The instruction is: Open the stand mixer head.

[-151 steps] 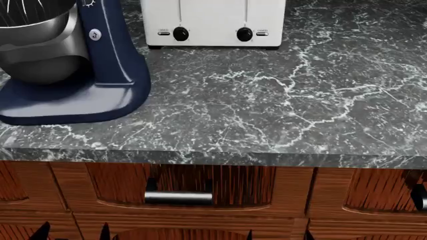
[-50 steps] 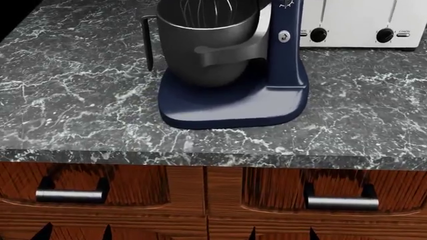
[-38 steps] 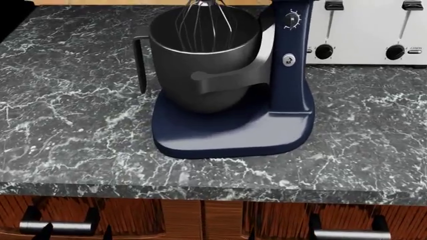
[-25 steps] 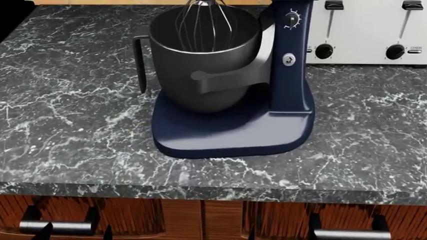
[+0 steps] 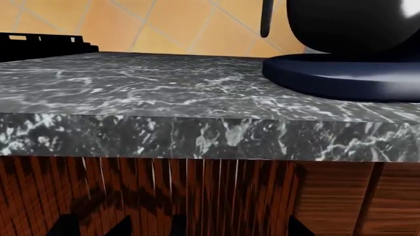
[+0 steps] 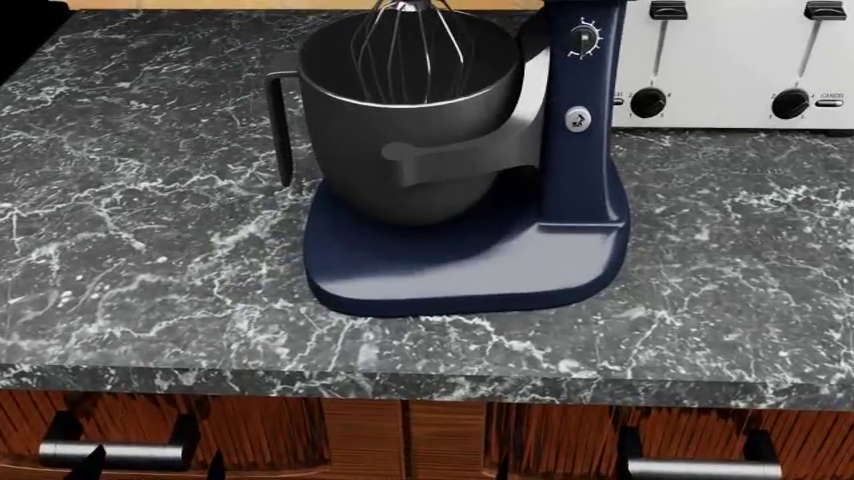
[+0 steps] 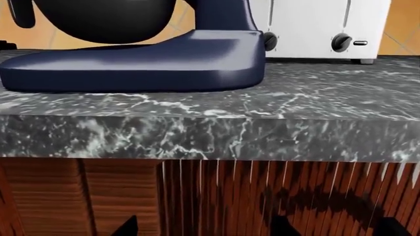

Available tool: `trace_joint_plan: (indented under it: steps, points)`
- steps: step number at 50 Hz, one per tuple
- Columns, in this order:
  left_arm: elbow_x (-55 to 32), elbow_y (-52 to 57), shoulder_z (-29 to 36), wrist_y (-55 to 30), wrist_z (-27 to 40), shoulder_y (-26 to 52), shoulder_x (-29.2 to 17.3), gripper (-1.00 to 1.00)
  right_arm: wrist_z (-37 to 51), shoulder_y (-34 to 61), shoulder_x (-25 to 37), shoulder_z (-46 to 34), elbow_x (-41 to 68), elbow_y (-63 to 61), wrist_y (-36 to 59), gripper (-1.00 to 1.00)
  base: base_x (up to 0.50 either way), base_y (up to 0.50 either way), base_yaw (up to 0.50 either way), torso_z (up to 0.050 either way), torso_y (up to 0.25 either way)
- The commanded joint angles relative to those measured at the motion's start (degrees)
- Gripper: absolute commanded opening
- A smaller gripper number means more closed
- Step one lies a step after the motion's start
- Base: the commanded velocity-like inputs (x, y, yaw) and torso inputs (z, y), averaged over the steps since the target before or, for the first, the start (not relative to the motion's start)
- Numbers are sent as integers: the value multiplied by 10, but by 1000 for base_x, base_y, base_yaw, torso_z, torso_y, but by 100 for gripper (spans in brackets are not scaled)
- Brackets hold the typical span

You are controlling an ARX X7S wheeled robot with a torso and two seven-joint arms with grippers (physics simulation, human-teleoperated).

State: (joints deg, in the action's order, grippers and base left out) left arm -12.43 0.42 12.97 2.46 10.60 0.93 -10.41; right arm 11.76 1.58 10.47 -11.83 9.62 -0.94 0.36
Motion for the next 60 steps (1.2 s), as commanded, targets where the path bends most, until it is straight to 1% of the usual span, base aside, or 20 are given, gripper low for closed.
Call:
trace_joint_plan:
  steps: [1,33,35,40,49,57,60]
  points:
    - [-3,-1,3,1,3,1,-3,100,4,3,2,-4,1,7,1,100,0,0,0,0,0]
    - [-10,-3,12,5,11,3,-9,100,7,10,10,-18,7,17,6,100,0,0,0,0,0]
    - [-10,-2,13,5,11,3,-10,100,2,12,6,-9,32,18,14,100,55,0,0,0,0]
    - [-12,-2,13,6,13,3,-11,100,8,11,8,-15,17,24,6,100,320,0,0,0,0]
    - [-12,-3,16,6,16,4,-13,100,11,11,11,-19,14,21,0,100,6,0,0,0,0]
    - [-15,-4,17,7,18,4,-14,100,14,11,14,-20,18,15,7,100,0,0,0,0,0]
    - [-16,-4,18,6,19,5,-14,100,15,7,16,-19,28,-5,28,100,0,0,0,0,0]
